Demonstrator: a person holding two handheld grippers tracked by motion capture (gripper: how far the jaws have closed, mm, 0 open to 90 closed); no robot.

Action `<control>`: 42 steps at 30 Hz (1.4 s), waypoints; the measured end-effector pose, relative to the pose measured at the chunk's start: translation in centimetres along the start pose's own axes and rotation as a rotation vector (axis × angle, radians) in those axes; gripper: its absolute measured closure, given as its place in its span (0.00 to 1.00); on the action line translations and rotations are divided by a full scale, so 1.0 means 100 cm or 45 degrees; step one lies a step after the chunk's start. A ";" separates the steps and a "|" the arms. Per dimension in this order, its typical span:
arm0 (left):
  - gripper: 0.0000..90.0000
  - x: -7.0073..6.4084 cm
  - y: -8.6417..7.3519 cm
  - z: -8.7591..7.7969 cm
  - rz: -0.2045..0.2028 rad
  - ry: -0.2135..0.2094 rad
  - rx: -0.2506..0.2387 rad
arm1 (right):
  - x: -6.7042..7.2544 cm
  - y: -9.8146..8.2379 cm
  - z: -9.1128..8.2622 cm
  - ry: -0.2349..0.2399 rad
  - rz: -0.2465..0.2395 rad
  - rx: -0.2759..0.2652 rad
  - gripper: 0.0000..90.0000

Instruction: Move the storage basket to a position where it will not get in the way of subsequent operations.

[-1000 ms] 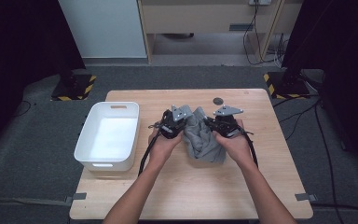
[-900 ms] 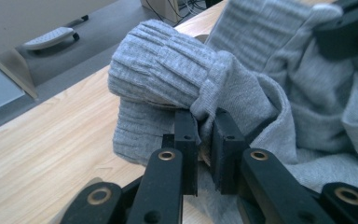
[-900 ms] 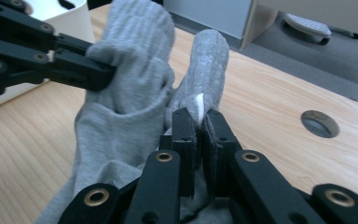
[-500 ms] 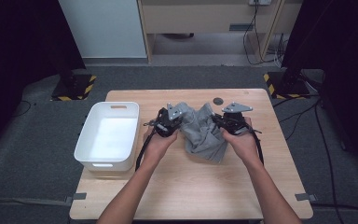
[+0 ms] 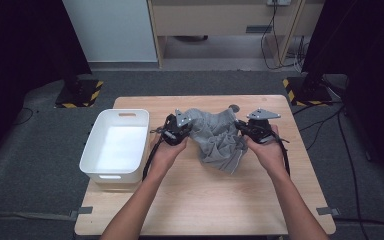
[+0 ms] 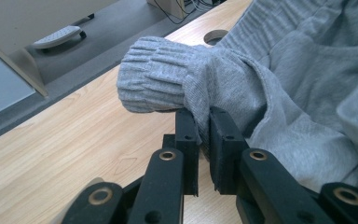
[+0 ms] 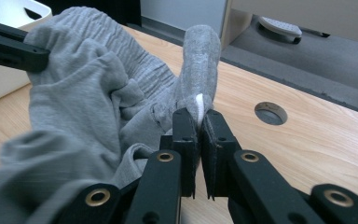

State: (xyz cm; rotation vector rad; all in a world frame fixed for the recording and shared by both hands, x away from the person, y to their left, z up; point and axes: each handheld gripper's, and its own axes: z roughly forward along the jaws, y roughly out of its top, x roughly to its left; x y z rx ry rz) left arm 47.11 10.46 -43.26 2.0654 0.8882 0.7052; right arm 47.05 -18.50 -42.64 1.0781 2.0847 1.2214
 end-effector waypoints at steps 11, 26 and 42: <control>0.92 0.006 0.005 -0.011 0.026 0.002 -0.021 | -0.015 -0.002 -0.012 -0.022 0.018 -0.014 0.95; 0.92 0.020 0.003 -0.016 0.011 0.023 -0.018 | -0.024 -0.005 -0.015 -0.035 0.036 -0.013 0.95; 0.92 0.026 0.004 -0.026 0.020 0.010 -0.033 | -0.034 -0.005 -0.027 -0.052 0.046 -0.035 0.95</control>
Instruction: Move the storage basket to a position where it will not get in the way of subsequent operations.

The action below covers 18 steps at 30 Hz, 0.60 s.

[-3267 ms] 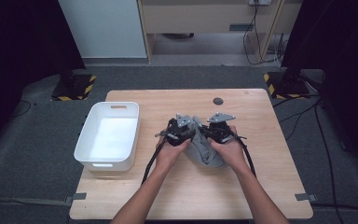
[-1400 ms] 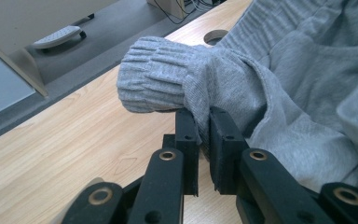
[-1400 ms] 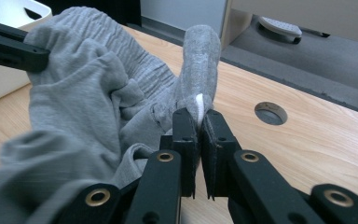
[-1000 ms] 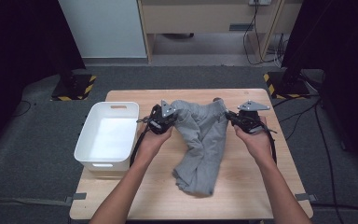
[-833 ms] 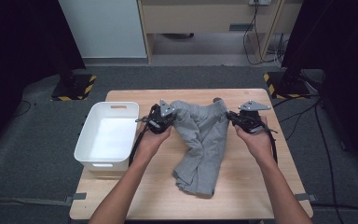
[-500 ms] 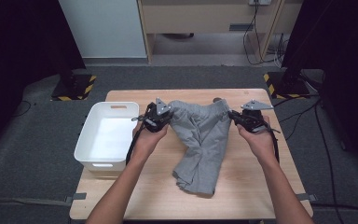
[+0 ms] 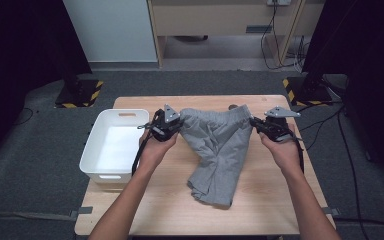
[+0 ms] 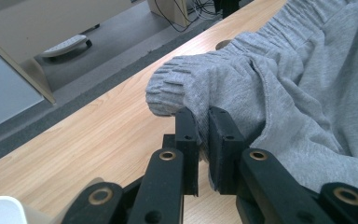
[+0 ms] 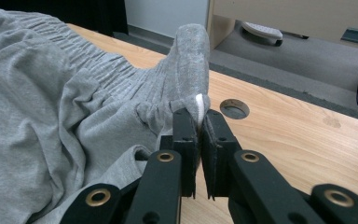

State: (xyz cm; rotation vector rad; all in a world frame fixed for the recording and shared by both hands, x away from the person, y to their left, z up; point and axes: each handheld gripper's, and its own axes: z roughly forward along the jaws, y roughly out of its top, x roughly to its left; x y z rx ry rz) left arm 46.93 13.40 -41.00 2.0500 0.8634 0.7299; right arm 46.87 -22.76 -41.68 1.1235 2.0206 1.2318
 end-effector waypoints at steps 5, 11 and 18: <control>0.92 0.005 0.001 -0.004 0.000 0.010 -0.006 | -0.003 0.001 -0.003 -0.004 0.001 -0.008 0.95; 0.92 0.008 0.004 -0.009 0.006 0.020 -0.016 | -0.005 0.003 -0.008 -0.006 0.004 -0.026 0.95; 0.92 0.007 0.008 -0.014 0.027 0.027 -0.026 | -0.005 0.011 -0.015 -0.007 -0.013 -0.043 0.95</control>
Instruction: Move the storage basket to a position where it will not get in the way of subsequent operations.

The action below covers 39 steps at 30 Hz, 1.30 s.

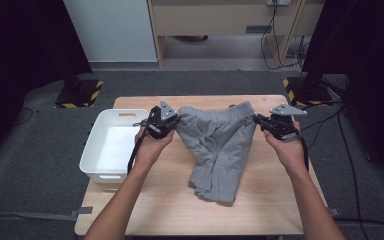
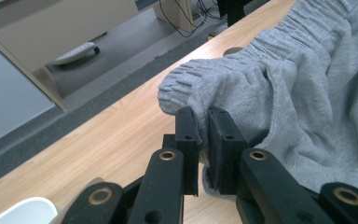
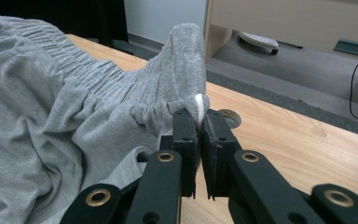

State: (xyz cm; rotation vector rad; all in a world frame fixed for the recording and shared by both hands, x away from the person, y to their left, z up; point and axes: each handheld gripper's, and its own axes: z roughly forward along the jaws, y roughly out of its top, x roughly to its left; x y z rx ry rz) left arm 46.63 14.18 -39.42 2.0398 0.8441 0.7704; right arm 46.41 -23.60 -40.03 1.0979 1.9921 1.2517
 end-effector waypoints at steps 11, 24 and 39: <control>0.92 0.004 0.014 -0.017 0.009 0.013 -0.044 | 0.004 0.013 -0.011 0.006 -0.020 -0.040 0.95; 0.92 0.013 0.038 -0.053 0.018 0.047 -0.151 | 0.016 0.047 -0.040 0.013 -0.072 -0.132 0.94; 0.92 0.030 0.034 -0.048 -0.020 0.069 -0.099 | 0.004 0.043 -0.042 -0.022 -0.059 -0.117 0.95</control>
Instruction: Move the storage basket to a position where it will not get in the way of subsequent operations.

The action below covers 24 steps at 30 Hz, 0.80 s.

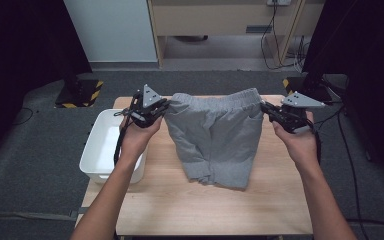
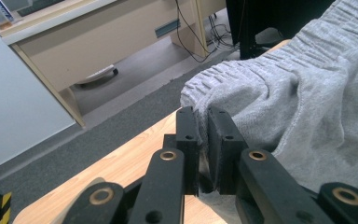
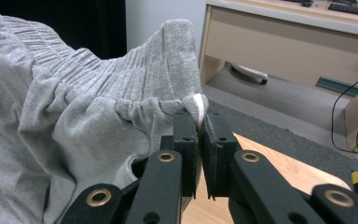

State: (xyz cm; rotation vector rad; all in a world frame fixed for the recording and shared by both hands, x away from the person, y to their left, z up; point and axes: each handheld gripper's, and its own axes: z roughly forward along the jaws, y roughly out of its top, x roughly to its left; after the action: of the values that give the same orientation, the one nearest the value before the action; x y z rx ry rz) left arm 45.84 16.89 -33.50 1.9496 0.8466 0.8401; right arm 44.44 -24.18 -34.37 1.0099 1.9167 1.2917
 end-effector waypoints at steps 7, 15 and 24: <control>0.92 0.000 -0.003 0.018 0.002 0.019 0.059 | -0.003 -0.005 0.010 -0.007 0.003 0.036 0.95; 0.92 0.000 -0.006 0.051 0.007 0.047 0.168 | -0.011 -0.014 0.039 -0.036 0.005 0.110 0.94; 0.92 -0.005 -0.011 0.080 0.016 0.064 0.265 | -0.021 -0.028 0.070 -0.073 0.003 0.201 0.94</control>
State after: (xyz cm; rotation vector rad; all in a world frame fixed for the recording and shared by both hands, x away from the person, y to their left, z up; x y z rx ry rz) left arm 51.71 13.64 -38.05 2.1232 0.9860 0.8392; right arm 50.47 -23.28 -39.17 1.1153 1.9983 1.1149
